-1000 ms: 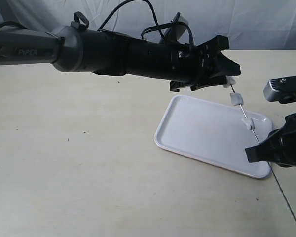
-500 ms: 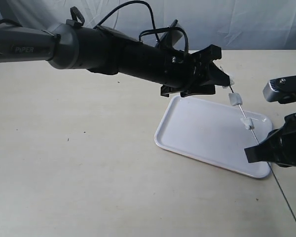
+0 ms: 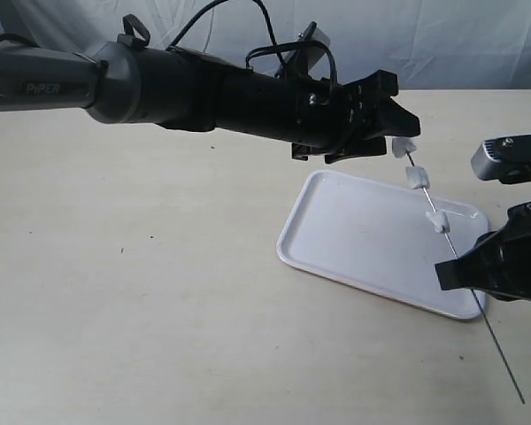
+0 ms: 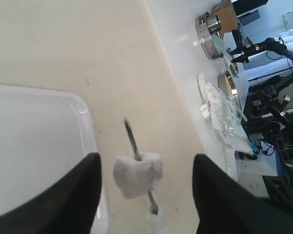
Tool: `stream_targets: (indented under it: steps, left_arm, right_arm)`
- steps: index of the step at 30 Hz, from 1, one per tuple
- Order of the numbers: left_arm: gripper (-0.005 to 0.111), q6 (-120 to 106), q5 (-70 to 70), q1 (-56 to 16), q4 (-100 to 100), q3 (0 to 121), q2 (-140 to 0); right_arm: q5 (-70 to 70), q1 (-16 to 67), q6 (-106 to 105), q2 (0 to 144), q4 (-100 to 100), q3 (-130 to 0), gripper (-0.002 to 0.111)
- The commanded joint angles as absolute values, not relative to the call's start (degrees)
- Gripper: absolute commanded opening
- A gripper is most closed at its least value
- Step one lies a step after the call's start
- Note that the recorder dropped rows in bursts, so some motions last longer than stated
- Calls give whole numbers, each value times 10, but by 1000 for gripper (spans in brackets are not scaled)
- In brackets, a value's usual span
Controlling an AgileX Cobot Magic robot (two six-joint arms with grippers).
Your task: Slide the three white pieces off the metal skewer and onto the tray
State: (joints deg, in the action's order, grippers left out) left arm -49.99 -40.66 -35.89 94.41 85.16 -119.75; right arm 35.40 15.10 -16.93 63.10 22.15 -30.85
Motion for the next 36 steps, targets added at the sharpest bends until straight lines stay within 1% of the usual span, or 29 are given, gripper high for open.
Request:
stream_targets:
  steps: [1, 8, 15, 36]
  left_arm:
    - [55, -506, -409, -363, 953, 854, -1197]
    - [55, -534, -437, -363, 978, 854, -1197]
    - [52, -550, -454, -364, 990, 854, -1197]
    - [52, -563, -500, -367, 999, 854, -1197]
  right_arm:
    - [354, 148, -175, 612, 228, -307, -1]
    - [354, 148, -175, 603, 241, -307, -1]
    - [356, 148, -184, 603, 259, -307, -1]
    - [353, 148, -184, 603, 247, -307, -1]
